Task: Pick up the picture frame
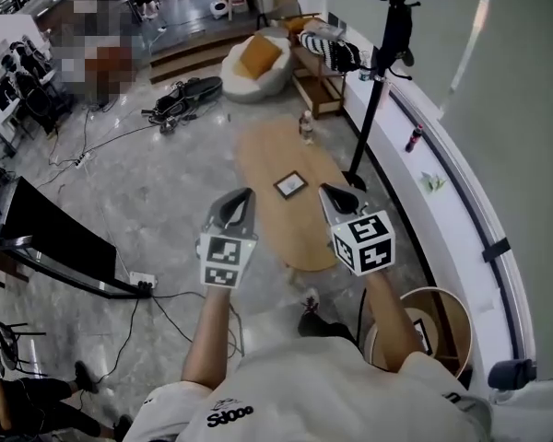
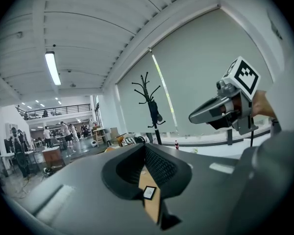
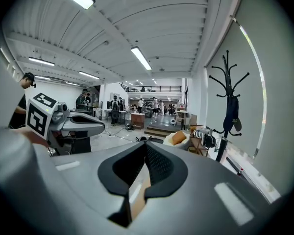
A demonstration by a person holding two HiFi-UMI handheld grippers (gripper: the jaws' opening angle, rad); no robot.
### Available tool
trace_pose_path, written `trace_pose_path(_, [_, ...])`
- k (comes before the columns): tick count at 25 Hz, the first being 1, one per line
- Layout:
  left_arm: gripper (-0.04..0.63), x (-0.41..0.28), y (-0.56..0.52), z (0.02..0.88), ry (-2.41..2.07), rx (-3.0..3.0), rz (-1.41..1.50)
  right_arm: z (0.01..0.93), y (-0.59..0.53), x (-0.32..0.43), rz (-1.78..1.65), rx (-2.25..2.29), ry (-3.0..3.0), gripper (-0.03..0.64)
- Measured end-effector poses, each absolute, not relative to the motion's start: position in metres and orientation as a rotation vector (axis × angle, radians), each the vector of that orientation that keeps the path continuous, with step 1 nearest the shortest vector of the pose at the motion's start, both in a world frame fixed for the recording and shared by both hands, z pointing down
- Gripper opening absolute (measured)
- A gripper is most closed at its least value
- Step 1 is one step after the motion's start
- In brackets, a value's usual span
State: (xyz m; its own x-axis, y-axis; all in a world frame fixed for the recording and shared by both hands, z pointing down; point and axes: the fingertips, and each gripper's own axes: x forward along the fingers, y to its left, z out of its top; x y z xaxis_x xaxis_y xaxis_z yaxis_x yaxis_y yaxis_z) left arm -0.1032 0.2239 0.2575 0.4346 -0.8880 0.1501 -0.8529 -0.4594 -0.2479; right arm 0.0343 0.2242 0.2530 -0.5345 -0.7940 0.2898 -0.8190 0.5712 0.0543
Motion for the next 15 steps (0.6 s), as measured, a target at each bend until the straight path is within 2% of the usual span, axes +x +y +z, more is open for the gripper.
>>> trace_pose_path(15, [0.011,-0.07,0.049,0.267,1.602,-2.586,-0.42,0.262,0.051,0.076,0.199,1.299,-2.491,0.004])
